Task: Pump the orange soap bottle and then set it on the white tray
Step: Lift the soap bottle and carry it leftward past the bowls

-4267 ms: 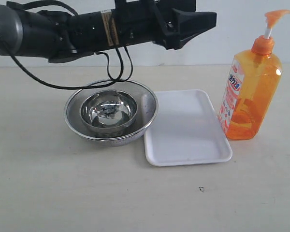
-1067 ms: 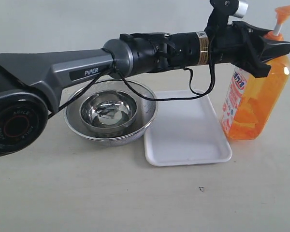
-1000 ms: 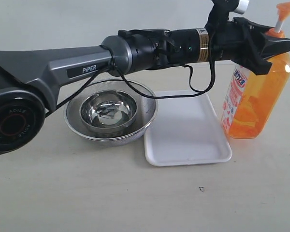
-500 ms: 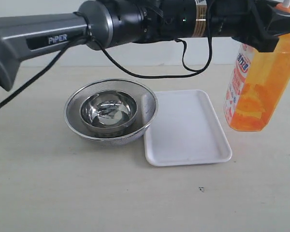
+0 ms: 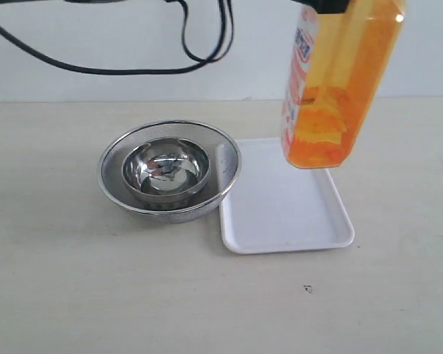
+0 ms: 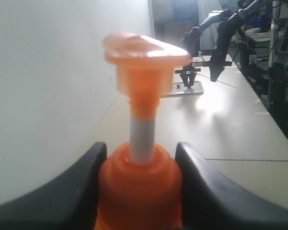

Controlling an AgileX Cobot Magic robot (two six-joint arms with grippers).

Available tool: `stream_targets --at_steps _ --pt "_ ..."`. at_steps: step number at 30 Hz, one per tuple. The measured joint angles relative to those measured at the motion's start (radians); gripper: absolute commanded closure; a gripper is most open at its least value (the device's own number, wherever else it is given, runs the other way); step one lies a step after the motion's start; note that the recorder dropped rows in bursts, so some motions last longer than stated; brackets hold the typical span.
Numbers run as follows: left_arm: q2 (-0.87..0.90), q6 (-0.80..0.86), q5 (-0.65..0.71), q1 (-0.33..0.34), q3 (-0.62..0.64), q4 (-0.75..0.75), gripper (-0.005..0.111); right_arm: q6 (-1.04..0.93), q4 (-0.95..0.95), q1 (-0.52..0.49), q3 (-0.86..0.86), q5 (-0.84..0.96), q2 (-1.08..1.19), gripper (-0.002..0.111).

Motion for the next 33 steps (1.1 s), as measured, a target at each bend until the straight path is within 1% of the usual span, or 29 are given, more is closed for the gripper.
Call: stream_targets --at_steps 6,10,16,19,23,26,30,33 --pt "-0.189 0.002 -0.008 0.093 0.152 0.002 0.102 0.000 0.000 0.000 0.000 0.000 0.000 0.108" --pt "-0.299 -0.001 -0.014 0.170 0.245 0.028 0.102 0.000 0.000 0.000 0.000 0.000 0.000 0.108" --pt "-0.447 -0.013 -0.042 0.303 0.373 0.058 0.102 0.000 0.000 0.000 0.000 0.000 0.000 0.108" --pt "-0.499 -0.030 -0.098 0.380 0.426 0.072 0.102 0.000 0.000 0.000 0.000 0.000 0.000 0.108" --pt "-0.543 -0.061 -0.218 0.503 0.477 0.076 0.102 0.000 0.000 0.000 0.000 0.000 0.000 0.108" --pt "-0.565 -0.070 -0.273 0.589 0.513 0.076 0.102 0.000 0.000 0.000 0.000 0.000 0.000 0.108" --pt "-0.576 -0.064 -0.333 0.711 0.575 0.076 0.102 0.000 0.000 0.000 0.000 0.000 0.000 0.108" --pt "-0.576 -0.025 -0.389 0.798 0.633 0.059 0.102 0.000 0.000 0.000 0.000 0.000 0.000 0.108"
